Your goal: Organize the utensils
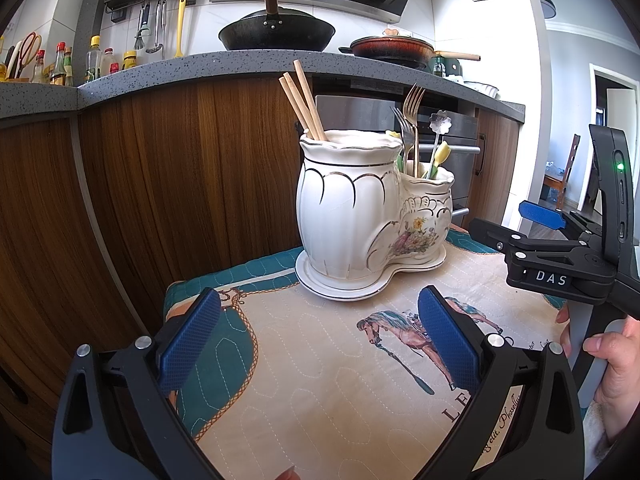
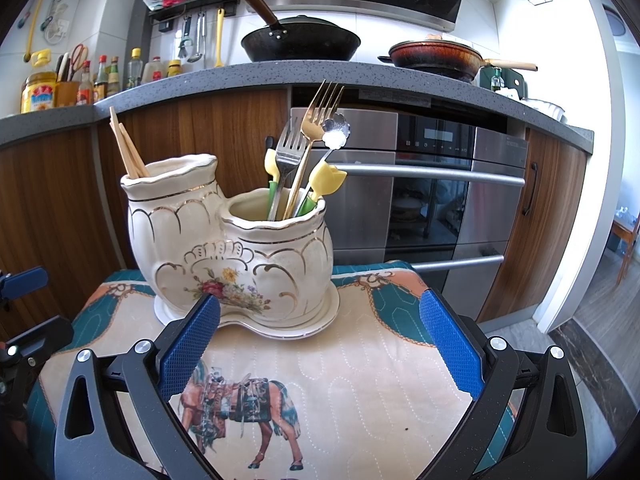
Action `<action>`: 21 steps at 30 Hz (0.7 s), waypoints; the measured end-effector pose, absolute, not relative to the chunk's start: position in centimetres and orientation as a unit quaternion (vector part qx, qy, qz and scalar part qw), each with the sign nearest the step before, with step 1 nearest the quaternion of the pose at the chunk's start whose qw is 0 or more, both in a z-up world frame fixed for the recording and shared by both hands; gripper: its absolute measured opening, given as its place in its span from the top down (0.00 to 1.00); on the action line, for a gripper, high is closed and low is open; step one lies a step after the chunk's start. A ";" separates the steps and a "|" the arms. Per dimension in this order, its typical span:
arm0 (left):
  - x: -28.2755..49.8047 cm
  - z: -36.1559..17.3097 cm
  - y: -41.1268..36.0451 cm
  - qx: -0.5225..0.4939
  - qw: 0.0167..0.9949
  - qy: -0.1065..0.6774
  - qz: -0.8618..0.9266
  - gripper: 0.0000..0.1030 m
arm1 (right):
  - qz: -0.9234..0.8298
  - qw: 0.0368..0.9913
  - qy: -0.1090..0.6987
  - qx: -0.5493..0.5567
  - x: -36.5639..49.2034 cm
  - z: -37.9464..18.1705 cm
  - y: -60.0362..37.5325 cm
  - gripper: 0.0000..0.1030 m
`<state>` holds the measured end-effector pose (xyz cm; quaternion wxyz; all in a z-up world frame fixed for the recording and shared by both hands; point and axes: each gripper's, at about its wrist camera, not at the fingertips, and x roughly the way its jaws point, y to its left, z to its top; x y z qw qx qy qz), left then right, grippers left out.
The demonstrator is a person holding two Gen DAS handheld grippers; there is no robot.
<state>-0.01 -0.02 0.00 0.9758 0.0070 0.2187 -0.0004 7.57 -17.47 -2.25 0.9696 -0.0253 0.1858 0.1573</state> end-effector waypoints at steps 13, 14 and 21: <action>0.0 0.0 0.0 0.007 0.976 0.219 0.000 0.05 | 0.157 0.970 0.186 -0.025 7.6 -2.3 -17.5 0.03; 0.0 0.0 0.0 0.007 0.976 0.219 0.000 0.05 | 0.157 0.970 0.186 -0.025 7.6 -2.2 -17.5 0.03; 0.0 0.0 0.0 0.007 0.976 0.219 0.000 0.05 | 0.157 0.969 0.188 -0.025 7.7 -2.4 -17.4 0.03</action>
